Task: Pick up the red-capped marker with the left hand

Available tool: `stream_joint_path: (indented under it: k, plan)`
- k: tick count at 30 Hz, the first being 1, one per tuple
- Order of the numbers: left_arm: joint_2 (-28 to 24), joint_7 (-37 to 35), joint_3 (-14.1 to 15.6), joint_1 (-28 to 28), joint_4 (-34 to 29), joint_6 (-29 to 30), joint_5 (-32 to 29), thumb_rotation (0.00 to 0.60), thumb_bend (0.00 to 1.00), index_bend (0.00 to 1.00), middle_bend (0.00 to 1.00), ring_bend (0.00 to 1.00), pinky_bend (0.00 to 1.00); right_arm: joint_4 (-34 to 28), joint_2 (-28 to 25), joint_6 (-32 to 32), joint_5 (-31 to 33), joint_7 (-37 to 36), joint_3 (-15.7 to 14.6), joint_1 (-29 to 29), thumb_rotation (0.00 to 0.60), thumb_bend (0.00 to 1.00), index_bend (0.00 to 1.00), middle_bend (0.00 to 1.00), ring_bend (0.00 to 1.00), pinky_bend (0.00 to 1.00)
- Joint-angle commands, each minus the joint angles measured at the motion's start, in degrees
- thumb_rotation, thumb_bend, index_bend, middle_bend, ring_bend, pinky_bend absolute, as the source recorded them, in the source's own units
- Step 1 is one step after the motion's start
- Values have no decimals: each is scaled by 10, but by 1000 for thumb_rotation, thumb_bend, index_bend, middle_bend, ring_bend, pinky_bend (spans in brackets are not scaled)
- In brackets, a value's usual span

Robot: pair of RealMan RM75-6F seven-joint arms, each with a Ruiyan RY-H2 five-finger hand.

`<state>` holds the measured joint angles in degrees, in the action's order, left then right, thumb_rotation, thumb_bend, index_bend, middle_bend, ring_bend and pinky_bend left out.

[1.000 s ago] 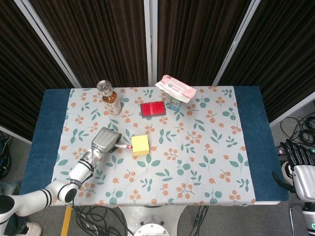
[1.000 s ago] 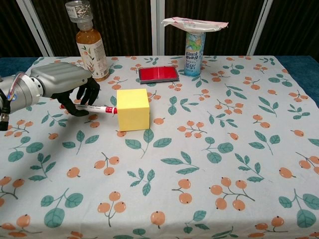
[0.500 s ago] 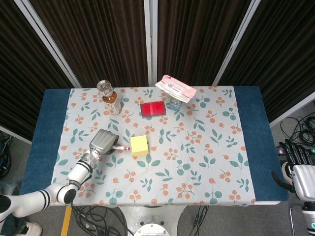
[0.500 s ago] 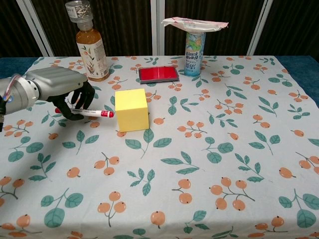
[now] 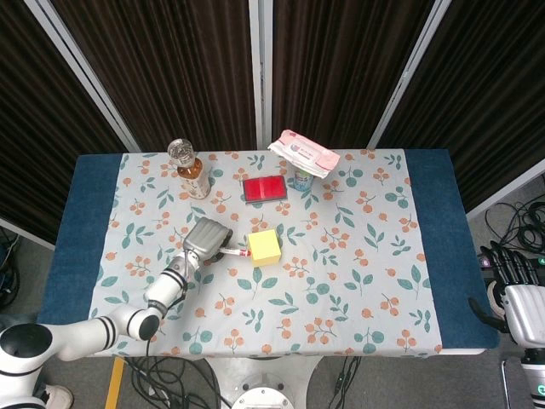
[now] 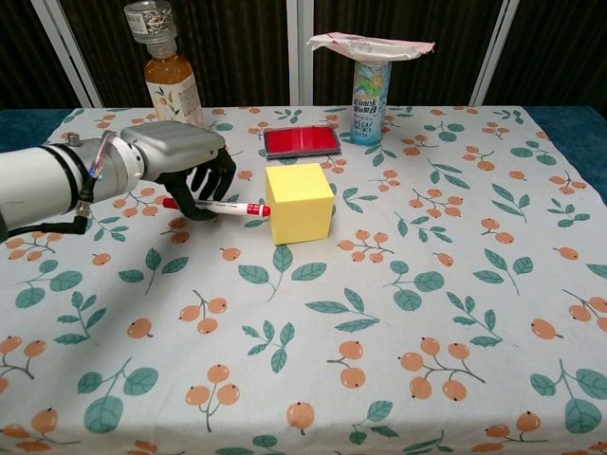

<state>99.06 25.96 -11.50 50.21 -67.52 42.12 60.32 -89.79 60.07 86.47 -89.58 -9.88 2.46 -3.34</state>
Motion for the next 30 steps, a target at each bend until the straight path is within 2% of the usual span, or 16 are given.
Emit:
stream_joint_path:
  k: [1, 12, 18, 22, 30]
  plan:
    - [9, 5, -6, 13, 5, -5, -7, 600, 485, 714, 731, 543, 688, 1, 1, -3, -2, -1, -2, -1, 600, 196, 0, 21, 0, 0]
    - [45, 22, -23, 65, 20, -15, -36, 600, 485, 714, 731, 543, 687, 4, 7, -14, -22, -3, -11, -11, 600, 196, 0, 21, 0, 0]
    - [54, 34, -23, 81, 29, -12, -50, 600, 486, 714, 731, 543, 687, 6, 8, -13, -23, -6, -13, -12, 600, 196, 0, 21, 0, 0]
    - [41, 40, -10, 70, 25, 2, -54, 600, 485, 714, 731, 543, 687, 10, 8, -9, -21, -11, -13, -9, 600, 196, 0, 21, 0, 0]
    - [-17, 31, 30, 13, -7, 46, -53, 600, 485, 710, 727, 543, 685, 15, 11, -10, -22, -15, -14, -11, 600, 196, 0, 21, 0, 0]
